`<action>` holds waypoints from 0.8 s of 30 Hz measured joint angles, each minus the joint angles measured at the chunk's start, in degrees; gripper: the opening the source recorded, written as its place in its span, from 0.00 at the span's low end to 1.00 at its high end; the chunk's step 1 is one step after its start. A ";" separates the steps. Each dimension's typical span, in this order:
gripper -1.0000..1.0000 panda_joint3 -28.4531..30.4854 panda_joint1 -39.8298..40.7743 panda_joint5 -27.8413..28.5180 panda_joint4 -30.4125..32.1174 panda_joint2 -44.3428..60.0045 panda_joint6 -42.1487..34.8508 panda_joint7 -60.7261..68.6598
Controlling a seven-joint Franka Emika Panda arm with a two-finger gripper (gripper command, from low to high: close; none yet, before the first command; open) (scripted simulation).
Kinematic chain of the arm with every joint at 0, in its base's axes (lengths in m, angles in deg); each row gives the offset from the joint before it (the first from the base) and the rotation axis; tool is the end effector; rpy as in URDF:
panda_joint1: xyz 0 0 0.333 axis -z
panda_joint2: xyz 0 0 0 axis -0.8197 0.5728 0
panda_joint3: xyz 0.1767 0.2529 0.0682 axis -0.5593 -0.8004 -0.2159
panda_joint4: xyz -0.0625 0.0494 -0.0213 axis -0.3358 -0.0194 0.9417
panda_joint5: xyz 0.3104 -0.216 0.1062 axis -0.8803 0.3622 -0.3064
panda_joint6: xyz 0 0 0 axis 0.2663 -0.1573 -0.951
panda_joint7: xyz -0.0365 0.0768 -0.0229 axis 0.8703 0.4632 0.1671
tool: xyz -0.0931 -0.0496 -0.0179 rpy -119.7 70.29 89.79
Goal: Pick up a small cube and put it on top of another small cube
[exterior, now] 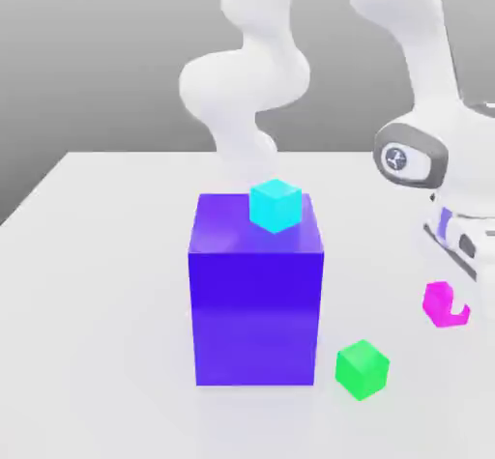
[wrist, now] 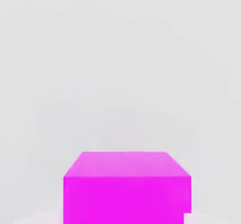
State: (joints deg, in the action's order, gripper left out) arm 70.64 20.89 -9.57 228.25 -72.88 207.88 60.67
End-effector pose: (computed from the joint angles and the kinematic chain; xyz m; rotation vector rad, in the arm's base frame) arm 0.3239 0.2569 0.2072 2.9230 1.1426 -0.0006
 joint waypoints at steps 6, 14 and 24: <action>0.00 4.78 10.86 -1.27 1.33 -6.15 -4.80 -10.88; 1.00 3.96 11.22 -1.28 0.93 3.75 4.68 -12.16; 1.00 3.89 11.22 -1.41 1.37 -4.94 -3.47 -12.06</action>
